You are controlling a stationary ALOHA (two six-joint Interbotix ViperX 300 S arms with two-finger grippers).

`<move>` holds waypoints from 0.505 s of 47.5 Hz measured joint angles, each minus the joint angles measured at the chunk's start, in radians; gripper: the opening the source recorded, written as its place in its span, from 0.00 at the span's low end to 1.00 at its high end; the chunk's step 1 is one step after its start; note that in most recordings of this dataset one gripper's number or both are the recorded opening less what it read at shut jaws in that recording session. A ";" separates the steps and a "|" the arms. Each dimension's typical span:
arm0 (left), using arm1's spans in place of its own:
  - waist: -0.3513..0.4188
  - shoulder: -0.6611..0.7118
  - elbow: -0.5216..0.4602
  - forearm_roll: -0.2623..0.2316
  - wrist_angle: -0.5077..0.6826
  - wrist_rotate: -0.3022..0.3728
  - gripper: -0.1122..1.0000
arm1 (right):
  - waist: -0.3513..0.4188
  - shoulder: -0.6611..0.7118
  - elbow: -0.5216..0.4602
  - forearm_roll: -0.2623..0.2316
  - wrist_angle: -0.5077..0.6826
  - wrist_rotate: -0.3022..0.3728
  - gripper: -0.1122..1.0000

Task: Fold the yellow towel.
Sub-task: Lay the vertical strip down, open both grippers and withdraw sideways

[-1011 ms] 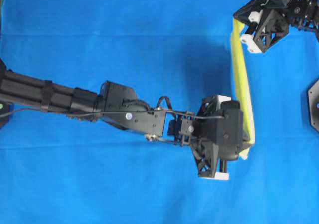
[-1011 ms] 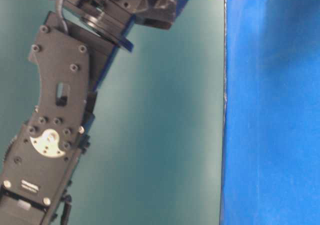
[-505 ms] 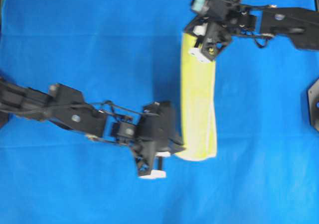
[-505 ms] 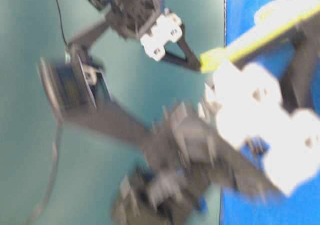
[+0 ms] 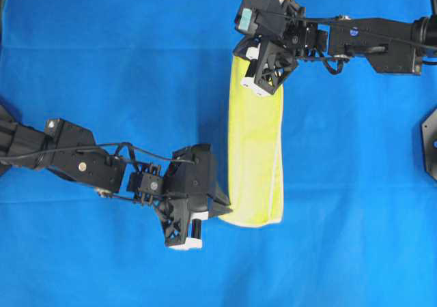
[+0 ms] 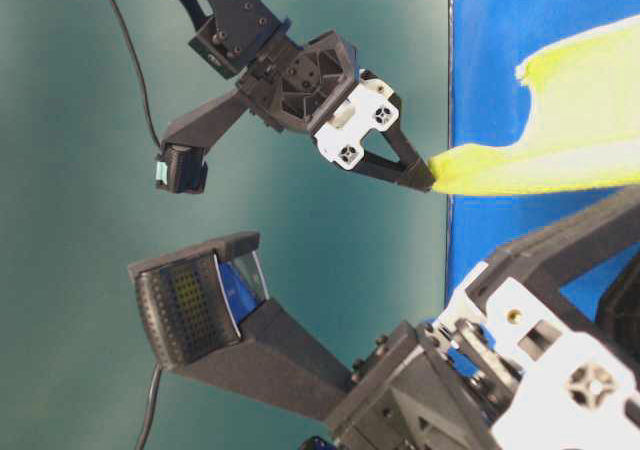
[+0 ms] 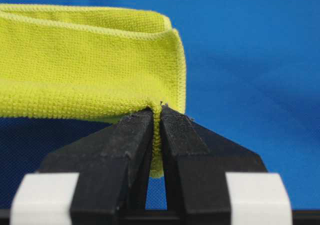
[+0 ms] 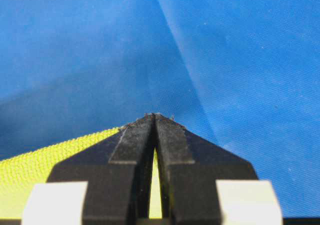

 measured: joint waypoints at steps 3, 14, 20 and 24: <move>0.000 -0.002 0.000 0.000 0.002 0.002 0.14 | 0.005 0.000 0.000 -0.003 -0.002 -0.006 0.11; 0.002 0.000 -0.003 0.000 0.000 0.002 0.60 | 0.015 0.000 0.000 -0.009 -0.032 -0.037 0.25; 0.002 -0.002 -0.002 0.000 0.021 0.002 0.84 | 0.015 0.000 0.000 -0.011 -0.040 -0.044 0.60; 0.000 -0.015 -0.002 0.000 0.057 0.002 0.80 | 0.015 0.000 0.000 -0.012 -0.040 -0.049 0.71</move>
